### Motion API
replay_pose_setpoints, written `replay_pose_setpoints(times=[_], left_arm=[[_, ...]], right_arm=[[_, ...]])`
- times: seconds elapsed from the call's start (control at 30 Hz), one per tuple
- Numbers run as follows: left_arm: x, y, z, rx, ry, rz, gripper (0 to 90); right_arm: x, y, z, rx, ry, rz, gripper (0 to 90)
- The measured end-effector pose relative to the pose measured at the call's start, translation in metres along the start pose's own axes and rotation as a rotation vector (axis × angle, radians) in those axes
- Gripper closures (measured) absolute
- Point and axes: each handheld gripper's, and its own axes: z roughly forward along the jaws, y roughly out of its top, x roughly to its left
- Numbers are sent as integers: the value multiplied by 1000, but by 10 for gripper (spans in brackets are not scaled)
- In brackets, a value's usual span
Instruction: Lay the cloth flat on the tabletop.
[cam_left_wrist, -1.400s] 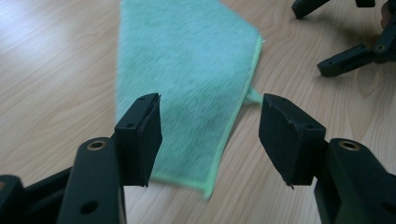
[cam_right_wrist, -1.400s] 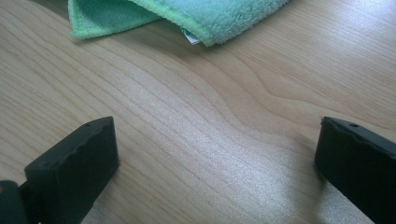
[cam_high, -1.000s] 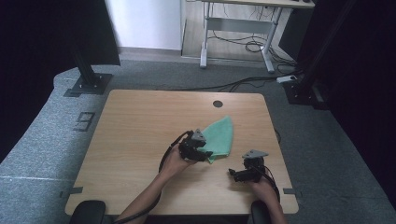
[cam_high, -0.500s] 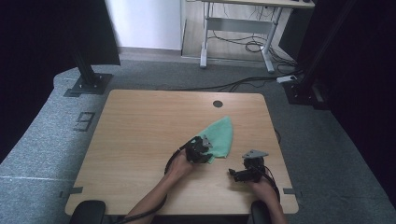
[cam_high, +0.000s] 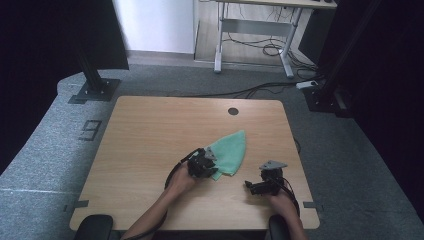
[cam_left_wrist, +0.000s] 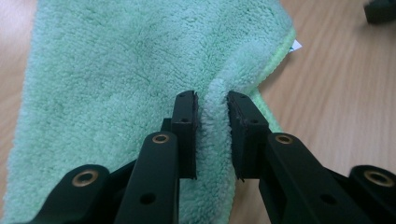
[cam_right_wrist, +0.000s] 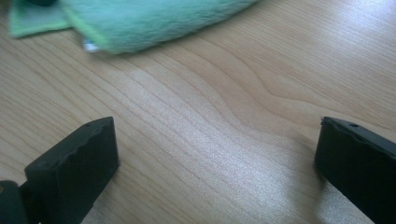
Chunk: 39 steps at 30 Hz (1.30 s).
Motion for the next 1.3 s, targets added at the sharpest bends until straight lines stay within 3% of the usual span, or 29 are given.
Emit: replay_pose_setpoints(times=[0.33, 0.53, 0.7, 0.8, 0.97, 1.13, 1.3], left_arm=[[-6, -38, -32, 10, -27, -14, 705], [-12, -59, -47, -13, -56, -27, 660], [-18, -54, -49, -30, -55, 4, 555], [-24, -46, -47, -39, -65, 36, 554], [-34, -36, -39, -41, -75, 68, 612], [-35, -35, -28, 20, -50, 91, 692], [-31, -33, -32, -10, -53, 49, 869]], right_arm=[[0, 0, 0, 0, -1, -1, 0], [0, 0, 0, 0, -1, -1, 0], [0, 0, 0, 0, -1, -1, 0], [0, 0, 0, 0, -1, -1, 0], [0, 0, 0, 0, -1, -1, 0], [0, 0, 0, 0, -1, -1, 0], [0, 0, 0, 0, -1, -1, 0]])
